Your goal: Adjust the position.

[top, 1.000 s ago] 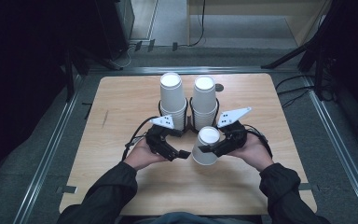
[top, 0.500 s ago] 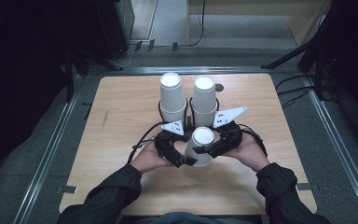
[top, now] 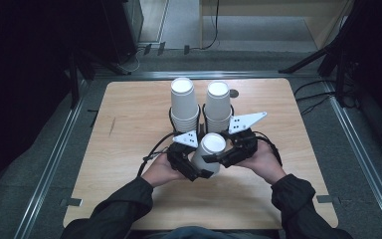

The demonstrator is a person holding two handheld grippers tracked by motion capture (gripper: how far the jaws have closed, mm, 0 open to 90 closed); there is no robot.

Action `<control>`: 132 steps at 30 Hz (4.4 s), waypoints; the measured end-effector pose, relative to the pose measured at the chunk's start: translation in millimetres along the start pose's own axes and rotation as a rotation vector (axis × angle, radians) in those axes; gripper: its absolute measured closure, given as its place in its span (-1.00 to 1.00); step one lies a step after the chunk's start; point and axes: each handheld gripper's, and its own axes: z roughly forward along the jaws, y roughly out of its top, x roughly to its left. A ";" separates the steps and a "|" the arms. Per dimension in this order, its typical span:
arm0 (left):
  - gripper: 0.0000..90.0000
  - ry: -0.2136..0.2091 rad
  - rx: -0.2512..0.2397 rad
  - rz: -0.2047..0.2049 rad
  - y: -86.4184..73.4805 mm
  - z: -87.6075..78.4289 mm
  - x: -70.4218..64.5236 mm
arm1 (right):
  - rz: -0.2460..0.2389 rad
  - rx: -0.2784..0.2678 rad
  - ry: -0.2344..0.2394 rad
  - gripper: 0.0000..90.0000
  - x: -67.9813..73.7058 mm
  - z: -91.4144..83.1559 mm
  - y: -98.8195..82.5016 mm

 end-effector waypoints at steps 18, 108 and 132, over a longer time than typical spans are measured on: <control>-0.69 -0.043 0.043 0.033 8.6 -9.0 4.4 | 0.007 -0.002 -0.008 -0.63 -1.3 -5.4 -1.9; -1.00 0.097 0.083 -0.002 4.7 -45.2 10.6 | -0.045 0.139 -0.047 -0.47 -12.5 -12.8 -17.5; -0.92 -0.011 -0.035 0.047 5.1 -34.2 1.5 | -0.031 -0.010 0.051 -0.47 -1.3 -19.7 -1.8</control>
